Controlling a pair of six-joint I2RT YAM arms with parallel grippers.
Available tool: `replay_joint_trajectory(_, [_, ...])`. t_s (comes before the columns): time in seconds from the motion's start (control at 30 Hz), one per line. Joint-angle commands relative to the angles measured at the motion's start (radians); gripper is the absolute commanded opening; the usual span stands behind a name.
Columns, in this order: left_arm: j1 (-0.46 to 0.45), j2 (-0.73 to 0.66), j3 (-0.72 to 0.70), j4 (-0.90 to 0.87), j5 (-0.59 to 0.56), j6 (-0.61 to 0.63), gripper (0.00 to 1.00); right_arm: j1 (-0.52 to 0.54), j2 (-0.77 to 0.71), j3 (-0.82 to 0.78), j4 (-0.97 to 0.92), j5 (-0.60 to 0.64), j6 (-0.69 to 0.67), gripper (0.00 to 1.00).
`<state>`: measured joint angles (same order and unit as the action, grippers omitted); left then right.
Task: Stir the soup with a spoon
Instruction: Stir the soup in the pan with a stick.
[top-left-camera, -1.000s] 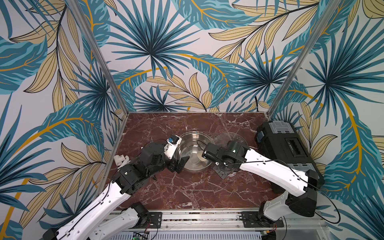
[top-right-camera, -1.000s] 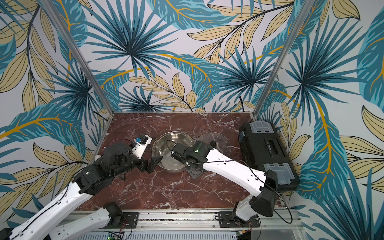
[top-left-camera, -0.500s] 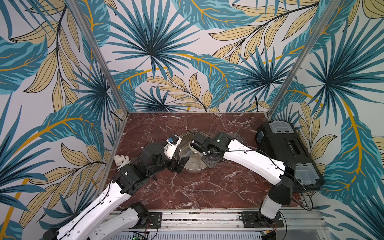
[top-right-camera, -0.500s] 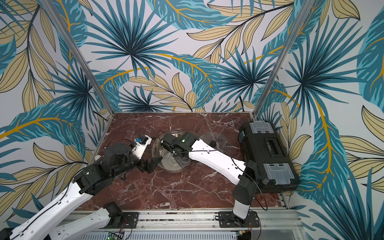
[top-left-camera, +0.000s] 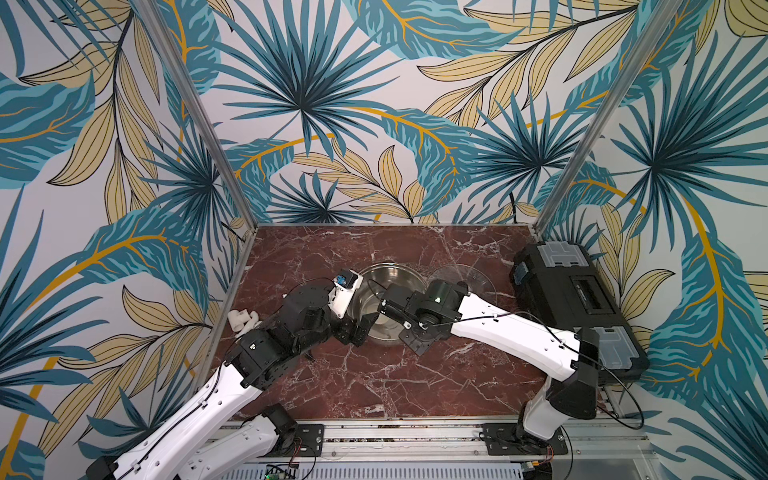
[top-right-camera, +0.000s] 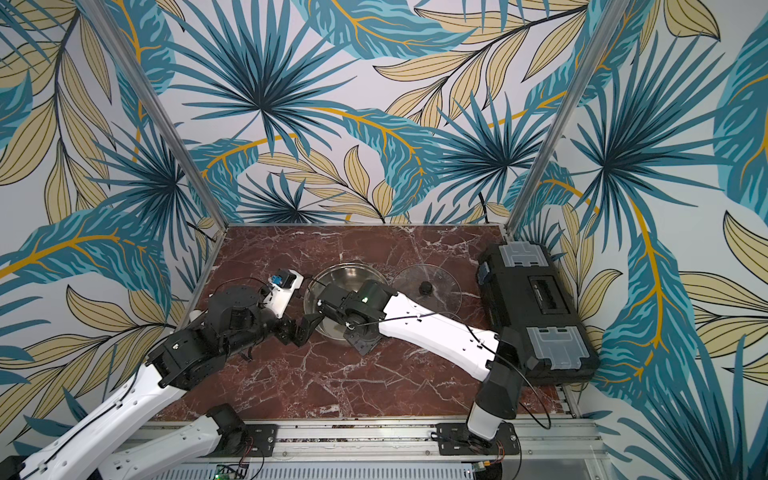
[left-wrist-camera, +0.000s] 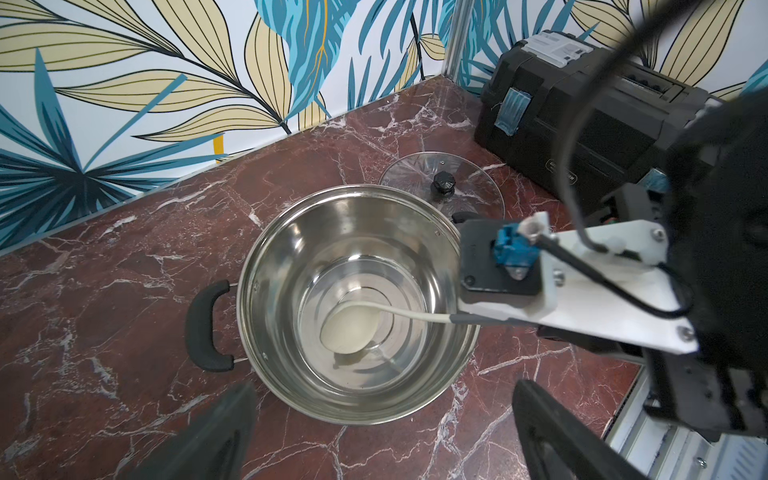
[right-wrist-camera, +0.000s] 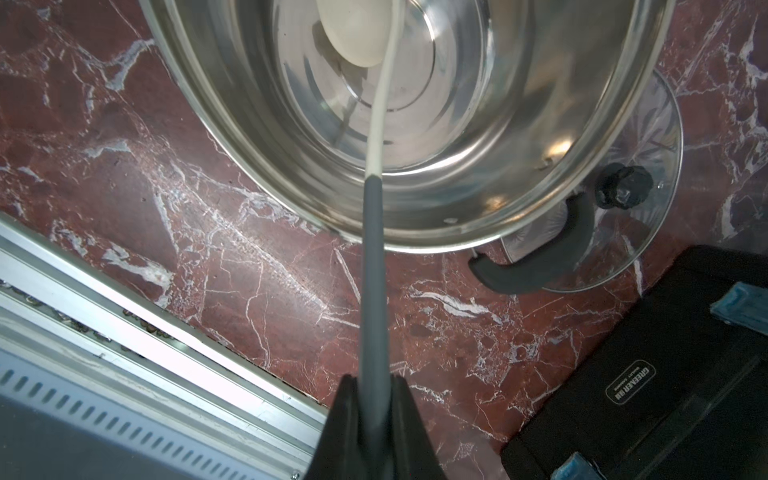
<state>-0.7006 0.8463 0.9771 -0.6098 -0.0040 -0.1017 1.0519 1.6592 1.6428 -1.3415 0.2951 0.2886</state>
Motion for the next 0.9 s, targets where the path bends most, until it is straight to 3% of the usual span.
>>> replay_joint_trajectory(0.0, [0.004,0.001,-0.019,0.006,-0.001,-0.004,1.0,0.003,-0.086,-0.077,-0.033,0.034,0.037,0.0])
replay_joint_trajectory(0.27, [0.004,0.021,-0.006,0.012,0.011,-0.011,1.0,-0.032,-0.161,-0.158,-0.072,0.152,0.034,0.0])
replay_joint_trajectory(0.57, [0.004,0.028,-0.003,0.014,0.024,-0.021,1.0,-0.076,-0.036,-0.014,-0.043,0.212,-0.011,0.0])
replay_joint_trajectory(0.87, [0.005,0.023,-0.003,0.008,0.025,-0.029,1.0,-0.047,0.136,0.185,-0.01,0.1,-0.022,0.0])
